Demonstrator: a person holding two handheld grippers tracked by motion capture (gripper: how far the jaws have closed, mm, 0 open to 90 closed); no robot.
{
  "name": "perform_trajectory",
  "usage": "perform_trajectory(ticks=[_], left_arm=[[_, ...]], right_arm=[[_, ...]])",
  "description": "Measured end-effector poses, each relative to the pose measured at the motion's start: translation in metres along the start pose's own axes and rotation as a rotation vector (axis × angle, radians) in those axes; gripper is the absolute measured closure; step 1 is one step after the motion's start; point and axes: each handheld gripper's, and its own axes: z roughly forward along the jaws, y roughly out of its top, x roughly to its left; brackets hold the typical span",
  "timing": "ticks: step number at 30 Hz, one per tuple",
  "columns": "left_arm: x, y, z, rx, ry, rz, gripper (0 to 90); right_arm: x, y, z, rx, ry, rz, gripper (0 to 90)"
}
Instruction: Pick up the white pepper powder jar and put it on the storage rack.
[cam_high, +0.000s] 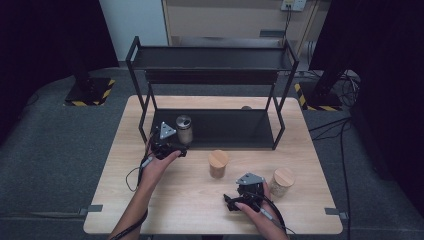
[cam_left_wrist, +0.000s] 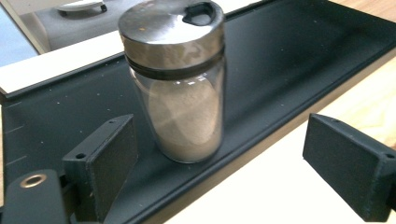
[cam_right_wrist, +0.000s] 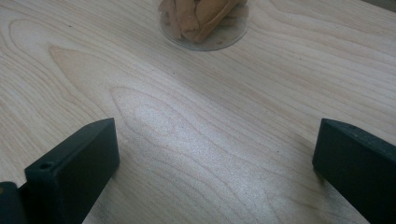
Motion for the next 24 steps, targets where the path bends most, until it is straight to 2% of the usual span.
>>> perform_trajectory(ticks=[2,5,24], left_arm=[[-0.002,-0.001,-0.003,0.0,0.001,0.004,8.9],[-0.006,-0.004,-0.006,-0.005,0.003,-0.013,8.9],[-0.02,-0.016,-0.022,0.024,-0.023,0.009,8.5]], right_arm=[[0.0,0.0,0.0,0.0,0.001,0.0,0.5],[0.0,0.0,0.0,0.0,0.001,0.0,0.5],[0.0,0.0,0.0,0.0,0.001,0.0,0.5]])
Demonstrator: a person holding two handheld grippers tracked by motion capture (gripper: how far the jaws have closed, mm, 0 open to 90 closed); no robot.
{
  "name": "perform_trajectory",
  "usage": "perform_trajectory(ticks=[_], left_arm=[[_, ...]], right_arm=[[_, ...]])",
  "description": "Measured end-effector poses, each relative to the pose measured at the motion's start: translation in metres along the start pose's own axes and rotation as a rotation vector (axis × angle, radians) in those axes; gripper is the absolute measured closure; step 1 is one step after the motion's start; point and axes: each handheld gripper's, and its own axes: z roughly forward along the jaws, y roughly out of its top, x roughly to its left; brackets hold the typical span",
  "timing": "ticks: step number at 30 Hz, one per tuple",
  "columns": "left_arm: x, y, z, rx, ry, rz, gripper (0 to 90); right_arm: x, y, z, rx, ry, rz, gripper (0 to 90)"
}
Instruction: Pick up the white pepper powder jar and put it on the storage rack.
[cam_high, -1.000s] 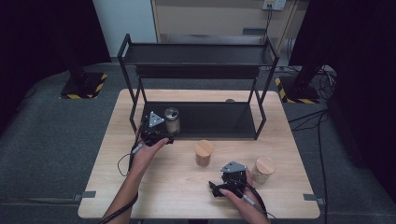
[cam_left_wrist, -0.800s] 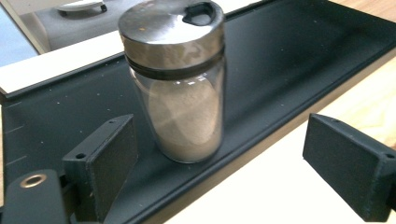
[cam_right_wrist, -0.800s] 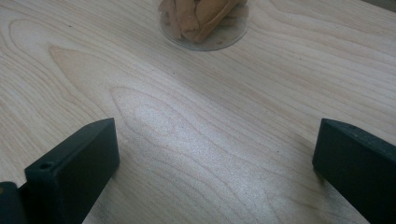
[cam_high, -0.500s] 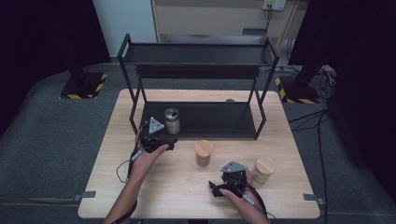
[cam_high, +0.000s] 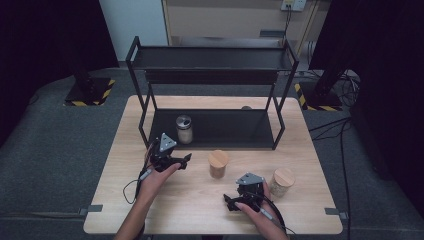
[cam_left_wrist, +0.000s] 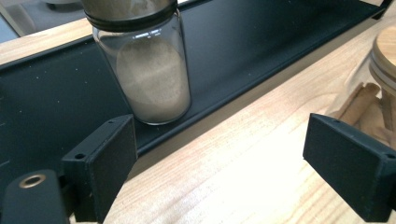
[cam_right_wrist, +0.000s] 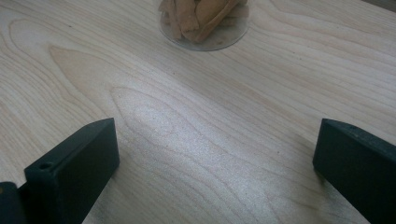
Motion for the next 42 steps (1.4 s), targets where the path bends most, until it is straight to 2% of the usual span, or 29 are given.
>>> perform_trajectory(ticks=[6,16,23,30,35,42], left_arm=[[-0.002,-0.005,-0.009,-0.004,-0.002,-0.004,8.5],[-0.003,-0.013,-0.021,0.018,0.002,-0.005,8.2],[-0.008,-0.025,-0.031,0.032,-0.003,-0.016,7.2],[-0.013,-0.037,-0.041,0.058,0.0,-0.017,6.3],[-0.017,-0.039,-0.052,0.088,0.028,-0.022,5.8],[-0.015,-0.049,-0.061,0.124,0.035,-0.054,4.9]], right_arm=[[0.0,0.0,0.0,0.0,0.0,0.0,0.5],[0.0,0.0,0.0,0.0,0.0,0.0,0.5],[0.0,0.0,0.0,0.0,0.0,0.0,0.5],[0.0,0.0,0.0,0.0,0.0,-0.001,0.5],[0.0,0.0,0.0,0.0,0.0,0.0,0.5],[0.0,0.0,0.0,0.0,0.0,0.001,0.5]])
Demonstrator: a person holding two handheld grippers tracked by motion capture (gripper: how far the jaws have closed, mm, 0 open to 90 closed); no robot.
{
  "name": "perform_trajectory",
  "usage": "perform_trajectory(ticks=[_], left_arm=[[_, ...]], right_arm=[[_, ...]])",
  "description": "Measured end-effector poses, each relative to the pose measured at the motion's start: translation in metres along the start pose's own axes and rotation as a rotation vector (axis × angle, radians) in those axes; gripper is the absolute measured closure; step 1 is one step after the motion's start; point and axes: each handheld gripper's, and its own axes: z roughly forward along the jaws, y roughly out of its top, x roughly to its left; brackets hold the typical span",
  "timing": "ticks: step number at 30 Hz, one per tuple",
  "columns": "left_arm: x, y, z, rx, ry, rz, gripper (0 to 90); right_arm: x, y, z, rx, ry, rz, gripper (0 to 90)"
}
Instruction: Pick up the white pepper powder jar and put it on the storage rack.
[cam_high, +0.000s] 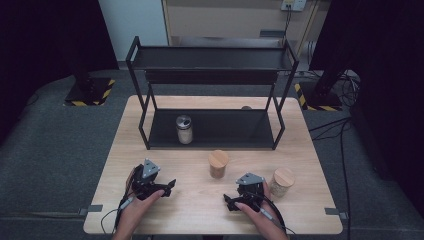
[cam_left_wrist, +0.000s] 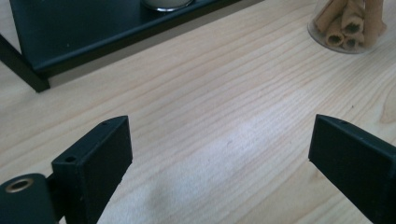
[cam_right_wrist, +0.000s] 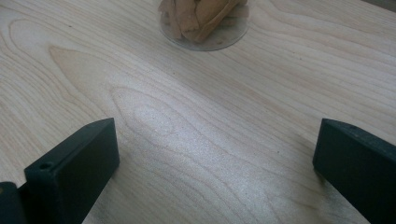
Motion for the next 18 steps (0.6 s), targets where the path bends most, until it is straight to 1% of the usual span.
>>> perform_trajectory(ticks=[3,5,7,9,12,13,15,18], left_arm=[[0.001,-0.003,0.001,0.02,-0.001,-0.01,4.7],[0.002,-0.004,0.004,0.035,0.006,-0.021,4.7],[0.003,-0.005,0.007,0.053,0.002,-0.028,4.6],[0.001,-0.004,0.011,0.069,0.017,-0.035,4.7],[-0.001,-0.004,0.015,0.091,0.041,-0.028,4.7],[-0.001,-0.005,0.016,0.092,0.045,-0.026,4.7],[0.001,-0.007,0.017,0.084,0.036,-0.039,4.0],[0.003,-0.009,0.018,0.075,0.032,-0.038,2.5]], right_arm=[[0.0,0.0,0.0,0.0,0.0,-0.001,0.5],[0.0,0.0,0.0,0.0,0.0,0.0,0.5],[0.0,0.0,0.0,0.0,-0.001,0.0,0.5],[0.0,0.0,0.0,0.0,0.0,0.0,0.5],[0.0,0.0,0.0,0.0,0.0,0.0,0.5],[0.0,0.0,0.0,0.0,0.0,0.0,0.5],[0.0,0.0,0.0,0.0,0.0,0.0,0.5],[0.0,0.0,0.0,0.0,0.0,0.0,0.5]])
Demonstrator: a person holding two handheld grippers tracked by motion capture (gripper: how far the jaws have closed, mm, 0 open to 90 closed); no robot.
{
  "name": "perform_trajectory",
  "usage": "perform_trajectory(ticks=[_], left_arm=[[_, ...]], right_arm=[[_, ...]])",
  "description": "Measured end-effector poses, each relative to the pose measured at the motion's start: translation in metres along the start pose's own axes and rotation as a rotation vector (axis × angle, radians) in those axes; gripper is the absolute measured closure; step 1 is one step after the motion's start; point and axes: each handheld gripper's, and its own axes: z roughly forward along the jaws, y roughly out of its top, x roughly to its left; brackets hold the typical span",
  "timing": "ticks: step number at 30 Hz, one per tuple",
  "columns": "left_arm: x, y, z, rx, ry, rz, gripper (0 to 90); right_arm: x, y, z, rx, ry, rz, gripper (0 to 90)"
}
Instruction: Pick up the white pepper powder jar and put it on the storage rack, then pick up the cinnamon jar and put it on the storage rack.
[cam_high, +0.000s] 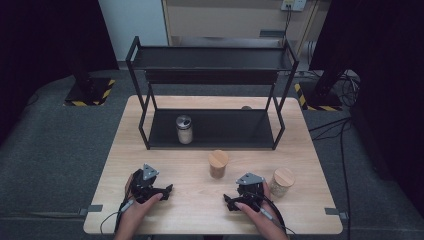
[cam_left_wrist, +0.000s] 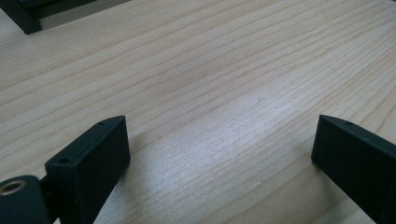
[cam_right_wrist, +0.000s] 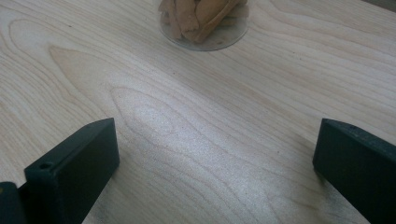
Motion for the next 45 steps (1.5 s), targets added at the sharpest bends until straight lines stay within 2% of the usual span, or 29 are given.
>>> perform_trajectory(ticks=[13,20,24,32,45], left_arm=[[-0.001,0.002,0.001,0.006,0.008,-0.003,0.7],[0.001,0.002,0.002,0.008,-0.001,-0.003,0.0],[0.001,0.002,0.002,0.008,-0.001,-0.003,0.0],[0.0,0.003,0.002,0.009,0.003,-0.002,0.0],[-0.001,0.002,0.002,0.008,0.007,-0.002,0.0]], right_arm=[[0.0,0.001,0.0,0.002,-0.001,-0.001,0.5],[0.001,0.001,-0.001,0.001,-0.003,0.008,2.0],[0.005,0.003,-0.004,-0.019,0.0,-0.006,2.7],[0.008,0.024,-0.01,-0.046,0.009,-0.034,2.8],[0.008,0.046,-0.013,-0.079,0.013,-0.037,3.1]])
